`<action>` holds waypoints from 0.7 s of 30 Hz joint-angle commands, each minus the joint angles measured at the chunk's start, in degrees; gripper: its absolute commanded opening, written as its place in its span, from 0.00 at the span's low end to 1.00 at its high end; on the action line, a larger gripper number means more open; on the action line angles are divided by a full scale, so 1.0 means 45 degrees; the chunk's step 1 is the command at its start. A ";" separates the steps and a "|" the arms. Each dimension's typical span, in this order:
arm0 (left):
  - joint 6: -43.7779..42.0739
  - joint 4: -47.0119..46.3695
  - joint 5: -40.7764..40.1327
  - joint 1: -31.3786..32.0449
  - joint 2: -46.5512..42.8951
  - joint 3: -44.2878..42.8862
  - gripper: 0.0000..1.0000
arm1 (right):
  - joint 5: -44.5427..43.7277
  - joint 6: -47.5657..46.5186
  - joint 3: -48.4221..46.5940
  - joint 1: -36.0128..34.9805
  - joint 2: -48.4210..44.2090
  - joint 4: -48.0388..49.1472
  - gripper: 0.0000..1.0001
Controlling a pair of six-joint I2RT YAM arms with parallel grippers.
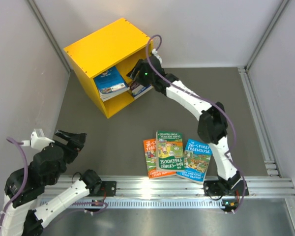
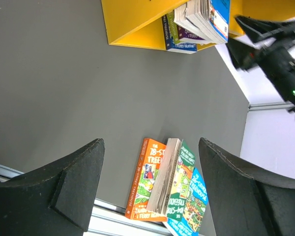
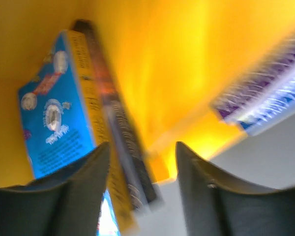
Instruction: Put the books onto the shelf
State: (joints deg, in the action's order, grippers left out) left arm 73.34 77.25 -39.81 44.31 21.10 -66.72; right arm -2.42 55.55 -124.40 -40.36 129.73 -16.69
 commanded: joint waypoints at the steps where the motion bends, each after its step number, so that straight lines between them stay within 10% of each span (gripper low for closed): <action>1: -0.0126 0.1076 0.0058 0.0035 -0.0041 0.0294 0.82 | -0.0284 -0.0547 0.1527 0.1502 -0.2575 0.0251 0.63; 15: -0.1922 -0.3101 0.1713 0.0035 0.2281 0.1912 0.84 | 0.1313 -0.1113 1.0764 0.4594 -1.0620 -0.0783 1.00; 21: -0.2215 -0.5973 0.3708 0.0054 0.4389 0.2930 0.83 | 0.4337 -0.1328 1.4418 0.4574 -1.1972 -0.1252 1.00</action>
State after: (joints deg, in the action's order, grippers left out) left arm 65.60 61.14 -29.43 44.31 37.65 -55.18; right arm 7.44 51.00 -65.30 -19.38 76.82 -18.92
